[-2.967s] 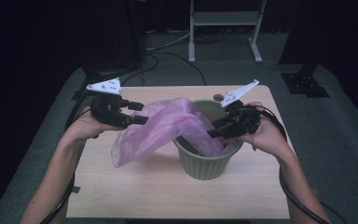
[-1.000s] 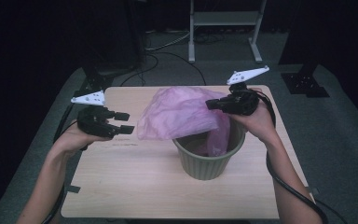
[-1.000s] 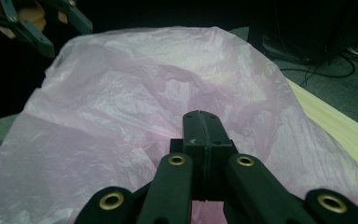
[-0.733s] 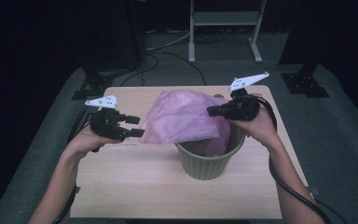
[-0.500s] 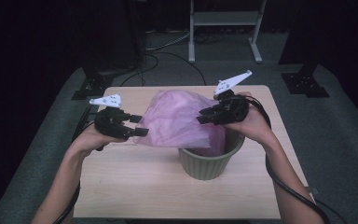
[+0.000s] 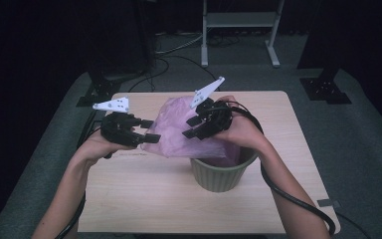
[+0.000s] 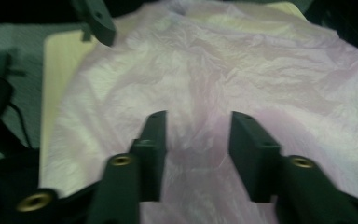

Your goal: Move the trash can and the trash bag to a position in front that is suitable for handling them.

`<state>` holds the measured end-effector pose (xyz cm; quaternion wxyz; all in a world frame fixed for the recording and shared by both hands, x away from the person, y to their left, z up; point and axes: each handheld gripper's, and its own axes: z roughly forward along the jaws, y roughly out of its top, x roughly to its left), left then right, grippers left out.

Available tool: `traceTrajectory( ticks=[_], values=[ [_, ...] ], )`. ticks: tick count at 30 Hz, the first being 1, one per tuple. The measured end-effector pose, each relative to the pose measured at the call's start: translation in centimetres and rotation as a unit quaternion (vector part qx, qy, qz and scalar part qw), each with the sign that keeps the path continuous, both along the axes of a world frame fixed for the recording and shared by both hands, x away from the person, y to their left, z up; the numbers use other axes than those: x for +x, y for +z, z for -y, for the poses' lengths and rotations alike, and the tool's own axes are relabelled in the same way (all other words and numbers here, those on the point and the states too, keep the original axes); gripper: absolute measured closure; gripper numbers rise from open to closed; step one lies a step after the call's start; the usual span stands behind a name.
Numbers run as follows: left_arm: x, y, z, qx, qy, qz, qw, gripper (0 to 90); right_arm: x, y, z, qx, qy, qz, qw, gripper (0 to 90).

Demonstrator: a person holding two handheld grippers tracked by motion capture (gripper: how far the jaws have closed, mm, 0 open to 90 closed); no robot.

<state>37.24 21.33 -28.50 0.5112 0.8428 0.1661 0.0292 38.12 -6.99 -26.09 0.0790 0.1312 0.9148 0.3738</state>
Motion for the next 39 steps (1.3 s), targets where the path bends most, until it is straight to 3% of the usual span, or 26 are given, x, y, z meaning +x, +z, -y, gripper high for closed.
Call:
traceTrajectory(
  ticks=[2,3,8,12,13,15,20,23,26,28,31,34,39],
  values=[
    [-0.1,0.3,0.0,0.001,0.0,0.004,1.0,41.3,0.0,-0.3,-0.5,-0.018,-0.005,-0.006,0.9998,83.9],
    [-0.1,0.3,0.0,0.0,0.0,0.004,1.0,41.2,0.1,-0.4,-0.6,-0.024,-0.008,-0.006,0.9997,89.7],
    [-0.3,0.8,-0.7,-0.006,0.008,0.01,0.9999,40.8,0.2,-0.3,0.9,-0.001,-0.019,-0.015,0.9997,90.0],
    [-0.2,0.7,-0.6,-0.007,0.008,0.002,0.9999,42.6,0.3,0.1,2.2,0.021,-0.022,-0.019,0.9994,90.0],
    [-0.2,0.6,-0.5,-0.005,0.004,0.002,1.0,44.6,0.2,0.2,2.2,0.023,-0.02,-0.021,0.9993,88.7],
    [-0.2,0.5,-0.1,-0.005,-0.002,0.004,1.0,50.6,0.0,0.3,1.7,0.028,-0.014,-0.023,0.9992,77.0],
    [-0.4,0.7,0.8,-0.009,-0.022,0.021,0.9995,76.6,-0.4,0.0,0.2,0.035,0.01,-0.01,0.9993,60.7],
    [-0.7,1.3,1.1,-0.024,-0.029,0.034,0.9987,82.1,-0.7,-0.1,-0.5,0.043,0.027,-0.002,0.9987,51.9],
    [-1.0,2.0,1.4,-0.035,-0.038,0.041,0.9978,84.2,-0.8,-0.1,-0.9,0.049,0.031,0.002,0.9983,51.4],
    [-1.3,2.4,1.7,-0.037,-0.046,0.046,0.9972,84.3,-1.0,-0.1,-1.2,0.05,0.031,0.006,0.9982,61.5],
    [-1.6,2.9,2.0,-0.04,-0.051,0.054,0.9964,83.6,-1.1,-0.2,-1.5,0.047,0.021,0.005,0.9987,88.5],
    [-1.7,3.3,1.8,-0.043,-0.048,0.058,0.9963,82.4,-1.1,-0.1,-1.0,0.053,0.015,0.009,0.9984,90.0],
    [-1.6,3.3,1.3,-0.059,-0.036,0.055,0.9961,70.5,-1.0,0.0,0.8,0.066,0.002,0.01,0.9978,90.0]
  ],
)
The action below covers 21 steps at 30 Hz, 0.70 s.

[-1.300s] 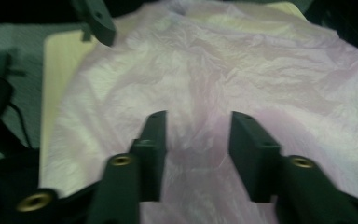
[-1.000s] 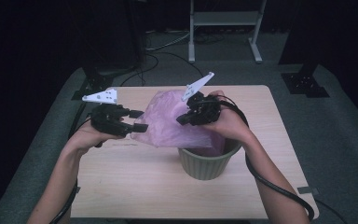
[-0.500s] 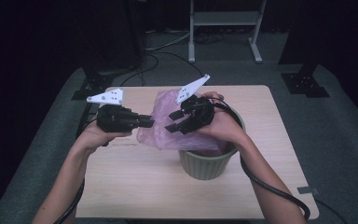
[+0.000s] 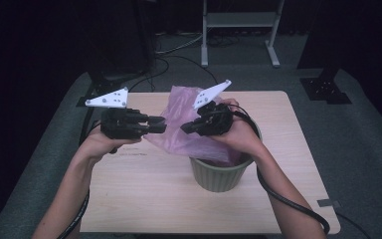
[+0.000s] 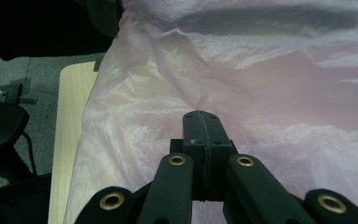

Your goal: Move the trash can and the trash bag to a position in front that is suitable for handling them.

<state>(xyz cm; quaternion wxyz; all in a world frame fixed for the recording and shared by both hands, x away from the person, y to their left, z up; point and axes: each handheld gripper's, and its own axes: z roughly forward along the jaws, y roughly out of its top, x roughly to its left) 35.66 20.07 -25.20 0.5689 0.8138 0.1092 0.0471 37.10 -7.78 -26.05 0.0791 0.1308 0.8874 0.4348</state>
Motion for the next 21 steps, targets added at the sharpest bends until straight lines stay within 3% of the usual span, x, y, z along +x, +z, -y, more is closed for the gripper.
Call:
traceTrajectory(
  ticks=[7,13,17,21],
  values=[
    [0.3,-0.4,-0.6,-0.008,0.026,-0.01,0.9996,57.8,0.1,0.4,4.0,0.038,-0.034,-0.007,0.9987,90.0],
    [0.5,-0.9,-0.1,-0.002,0.026,-0.017,0.9995,55.6,0.4,0.8,7.3,0.079,-0.068,-0.013,0.9945,90.0],
    [1.1,-1.3,0.6,0.03,0.049,-0.023,0.9981,56.3,0.2,0.7,7.1,0.073,-0.061,-0.02,0.9953,90.0],
    [1.6,-1.9,0.3,0.032,0.062,-0.037,0.9969,51.2,0.2,0.4,5.6,0.059,-0.041,-0.022,0.9972,80.8]
  ],
)
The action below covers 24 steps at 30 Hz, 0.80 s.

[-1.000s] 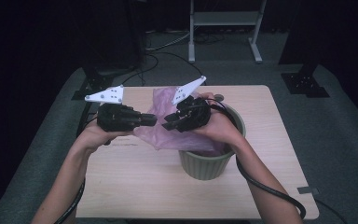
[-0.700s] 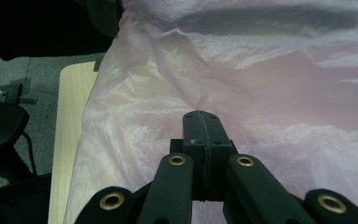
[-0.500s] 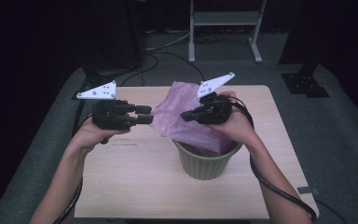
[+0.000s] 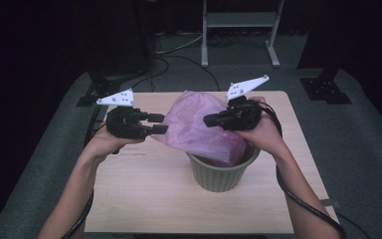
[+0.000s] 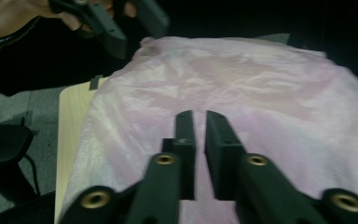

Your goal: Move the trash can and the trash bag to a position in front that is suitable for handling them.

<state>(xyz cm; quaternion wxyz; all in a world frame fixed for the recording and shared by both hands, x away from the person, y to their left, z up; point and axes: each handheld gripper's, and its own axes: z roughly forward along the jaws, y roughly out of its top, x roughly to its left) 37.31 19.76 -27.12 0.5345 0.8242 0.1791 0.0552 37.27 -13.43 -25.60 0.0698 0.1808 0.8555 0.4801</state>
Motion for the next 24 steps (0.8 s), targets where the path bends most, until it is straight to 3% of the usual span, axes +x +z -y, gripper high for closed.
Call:
traceTrajectory(
  ticks=[6,8,11,14,16,18,21,24],
  values=[
    [1.0,-1.2,-1.4,0.0,0.031,-0.026,0.9992,37.1,0.1,-0.4,-1.1,-0.018,0.007,0.003,0.9998,76.5],
    [1.1,-1.5,-1.8,-0.002,0.033,-0.031,0.999,37.4,0.2,-0.5,-1.1,-0.019,0.005,0.001,0.9998,76.3],
    [1.1,-1.8,-1.9,0.004,0.026,-0.041,0.9988,47.0,0.3,-0.6,-1.2,-0.019,0.006,0.001,0.9998,75.0],
    [1.0,-1.8,-1.8,0.002,0.016,-0.038,0.9992,73.5,0.2,-0.6,-1.6,-0.02,0.009,0.004,0.9997,70.3],
    [0.7,-1.4,-1.5,-0.007,0.004,-0.024,0.9997,83.4,0.1,-0.6,-2.0,-0.02,0.017,0.009,0.9996,64.1],
    [0.3,-0.8,-1.0,-0.01,-0.006,-0.011,0.9999,87.9,-0.2,-0.6,-2.6,-0.02,0.027,0.015,0.9993,58.8],
    [-0.2,0.3,0.2,-0.003,-0.025,0.006,0.9997,88.5,-0.5,-0.4,-3.4,-0.006,0.039,0.029,0.9988,47.6],
    [-0.7,1.5,1.6,-0.002,-0.046,0.02,0.9987,88.5,-0.7,-0.3,-4.0,-0.001,0.043,0.038,0.9983,42.5]
  ],
)
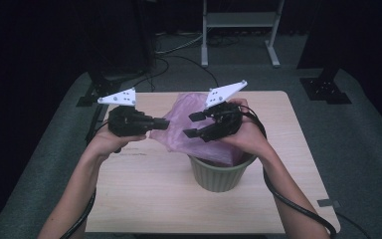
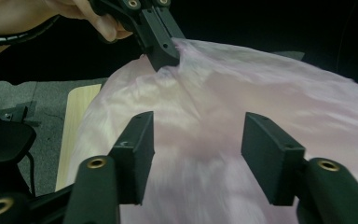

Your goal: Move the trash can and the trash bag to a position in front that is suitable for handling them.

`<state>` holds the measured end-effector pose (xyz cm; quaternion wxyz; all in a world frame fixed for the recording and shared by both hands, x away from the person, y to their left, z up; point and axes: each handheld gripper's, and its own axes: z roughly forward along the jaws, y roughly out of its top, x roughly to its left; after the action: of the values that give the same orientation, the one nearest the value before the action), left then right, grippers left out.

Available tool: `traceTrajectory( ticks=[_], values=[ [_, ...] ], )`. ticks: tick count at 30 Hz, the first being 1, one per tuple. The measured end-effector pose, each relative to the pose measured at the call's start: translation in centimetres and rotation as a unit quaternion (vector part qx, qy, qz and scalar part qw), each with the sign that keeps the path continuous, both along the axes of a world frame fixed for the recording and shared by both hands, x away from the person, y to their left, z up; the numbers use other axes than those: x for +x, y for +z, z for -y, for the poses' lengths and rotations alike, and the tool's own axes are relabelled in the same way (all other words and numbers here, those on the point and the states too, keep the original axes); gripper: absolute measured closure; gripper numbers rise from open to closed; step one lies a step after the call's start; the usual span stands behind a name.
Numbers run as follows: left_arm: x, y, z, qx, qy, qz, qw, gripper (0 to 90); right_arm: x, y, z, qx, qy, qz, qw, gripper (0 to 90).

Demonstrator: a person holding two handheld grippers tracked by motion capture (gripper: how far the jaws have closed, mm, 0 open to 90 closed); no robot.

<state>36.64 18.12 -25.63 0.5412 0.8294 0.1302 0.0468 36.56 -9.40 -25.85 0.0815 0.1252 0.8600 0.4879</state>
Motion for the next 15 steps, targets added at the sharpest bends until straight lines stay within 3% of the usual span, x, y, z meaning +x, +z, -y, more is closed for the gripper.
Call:
traceTrajectory(
  ticks=[4,5,9,10,15],
  values=[
    [-0.6,1.1,1.7,0.005,-0.028,0.015,0.9995,89.4,-0.2,0.0,-0.7,-0.009,-0.001,0.016,0.9998,42.7],
    [-0.8,1.3,2.3,0.008,-0.037,0.019,0.9991,89.6,-0.3,0.0,-0.7,-0.009,-0.003,0.018,0.9998,48.3],
    [-1.3,1.9,3.7,0.015,-0.056,0.029,0.9979,89.6,-0.4,-0.1,-0.3,-0.013,-0.017,0.017,0.9996,85.5],
    [-1.3,2.0,3.8,0.013,-0.056,0.03,0.9979,89.5,-0.5,-0.1,-0.2,-0.01,-0.018,0.018,0.9996,90.0],
    [-1.2,2.3,4.0,0.014,-0.052,0.032,0.998,89.6,-0.6,-0.1,0.9,0.003,-0.018,0.013,0.9998,90.0]
  ],
)
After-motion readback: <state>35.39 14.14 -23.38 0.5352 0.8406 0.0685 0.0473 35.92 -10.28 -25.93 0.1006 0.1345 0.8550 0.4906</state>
